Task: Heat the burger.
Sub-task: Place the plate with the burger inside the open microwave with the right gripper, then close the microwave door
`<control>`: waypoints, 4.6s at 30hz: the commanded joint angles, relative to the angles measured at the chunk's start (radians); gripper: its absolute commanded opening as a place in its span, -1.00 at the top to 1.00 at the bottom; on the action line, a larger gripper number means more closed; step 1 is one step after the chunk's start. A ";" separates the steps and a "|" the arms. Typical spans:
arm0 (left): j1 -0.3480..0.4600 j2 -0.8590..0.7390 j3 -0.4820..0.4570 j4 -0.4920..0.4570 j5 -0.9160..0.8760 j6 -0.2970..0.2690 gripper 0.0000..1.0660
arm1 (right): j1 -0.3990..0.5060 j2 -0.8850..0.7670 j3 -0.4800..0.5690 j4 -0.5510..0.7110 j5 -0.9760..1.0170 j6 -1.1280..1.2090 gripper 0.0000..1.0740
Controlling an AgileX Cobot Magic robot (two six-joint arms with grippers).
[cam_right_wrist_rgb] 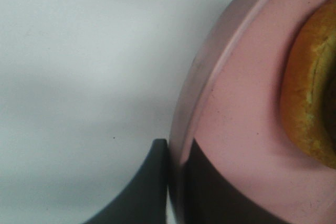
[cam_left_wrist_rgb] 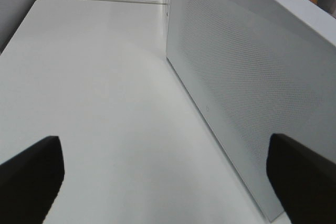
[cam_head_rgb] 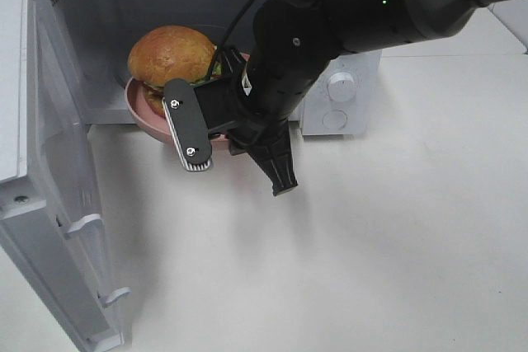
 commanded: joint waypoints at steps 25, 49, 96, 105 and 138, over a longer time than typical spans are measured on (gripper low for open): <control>0.002 -0.020 0.002 -0.005 -0.003 0.000 -0.83 | -0.032 0.181 -0.335 -0.146 0.082 0.232 1.00; 0.002 -0.020 0.002 -0.005 -0.003 0.000 -0.83 | -0.037 0.339 -0.556 -0.154 0.088 0.237 0.99; 0.002 -0.020 0.002 -0.005 -0.003 0.000 -0.83 | -0.035 0.387 -0.595 -0.072 0.062 0.230 0.10; 0.002 -0.020 0.002 -0.005 -0.003 0.000 -0.83 | -0.035 0.345 -0.591 -0.069 0.106 0.262 -0.13; 0.002 -0.020 0.002 -0.005 -0.003 0.000 -0.83 | -0.035 -0.104 0.024 -0.078 -0.078 0.436 -0.36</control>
